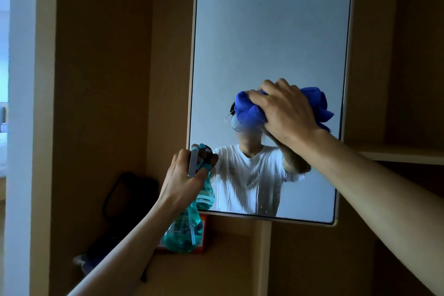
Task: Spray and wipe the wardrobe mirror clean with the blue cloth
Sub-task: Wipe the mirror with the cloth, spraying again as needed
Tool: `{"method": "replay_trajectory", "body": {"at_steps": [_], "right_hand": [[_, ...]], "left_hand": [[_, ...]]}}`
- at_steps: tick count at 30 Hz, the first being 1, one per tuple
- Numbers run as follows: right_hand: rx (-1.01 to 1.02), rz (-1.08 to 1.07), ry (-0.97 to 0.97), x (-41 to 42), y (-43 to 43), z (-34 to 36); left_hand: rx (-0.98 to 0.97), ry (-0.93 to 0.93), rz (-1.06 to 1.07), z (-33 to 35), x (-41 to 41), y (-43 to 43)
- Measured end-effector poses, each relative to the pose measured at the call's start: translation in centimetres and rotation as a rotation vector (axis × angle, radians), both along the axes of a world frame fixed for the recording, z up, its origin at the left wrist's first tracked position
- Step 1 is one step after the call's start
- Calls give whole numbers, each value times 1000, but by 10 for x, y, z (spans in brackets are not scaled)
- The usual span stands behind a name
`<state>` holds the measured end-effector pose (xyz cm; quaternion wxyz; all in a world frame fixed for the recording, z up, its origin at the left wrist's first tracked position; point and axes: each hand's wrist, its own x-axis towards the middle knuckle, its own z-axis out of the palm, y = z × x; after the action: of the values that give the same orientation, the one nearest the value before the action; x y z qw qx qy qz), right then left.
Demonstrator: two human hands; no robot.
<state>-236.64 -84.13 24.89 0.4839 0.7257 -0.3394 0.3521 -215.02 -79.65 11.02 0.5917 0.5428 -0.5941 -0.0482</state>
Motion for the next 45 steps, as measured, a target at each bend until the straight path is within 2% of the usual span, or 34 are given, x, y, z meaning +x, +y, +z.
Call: {"method": "replay_trajectory", "body": {"at_steps": [11,18,23,26,30,40,45], "right_hand": [[65,67,88,-29,0,-113],[150,66,71,-35,1,-75],[60,17,13,-45,-2,-2],[31,12,-11,-53,-4,17],[41,41,-5,-60,-9,1],[128,72,55,-93,-6,-112],[141,49,117,-96,-5,-108]], "left_hand": [[-50,0,30,-11,-10,-5],[-9,-2,31,-6,-16,3],[-2,-10,35,-5,-18,4],[3,-8,36,-5,-19,4],[-25,-20,48,-7,-19,0],[-55,-6,47,-13,-20,-7],[-31,-21,43,-13,-20,-4]]}}
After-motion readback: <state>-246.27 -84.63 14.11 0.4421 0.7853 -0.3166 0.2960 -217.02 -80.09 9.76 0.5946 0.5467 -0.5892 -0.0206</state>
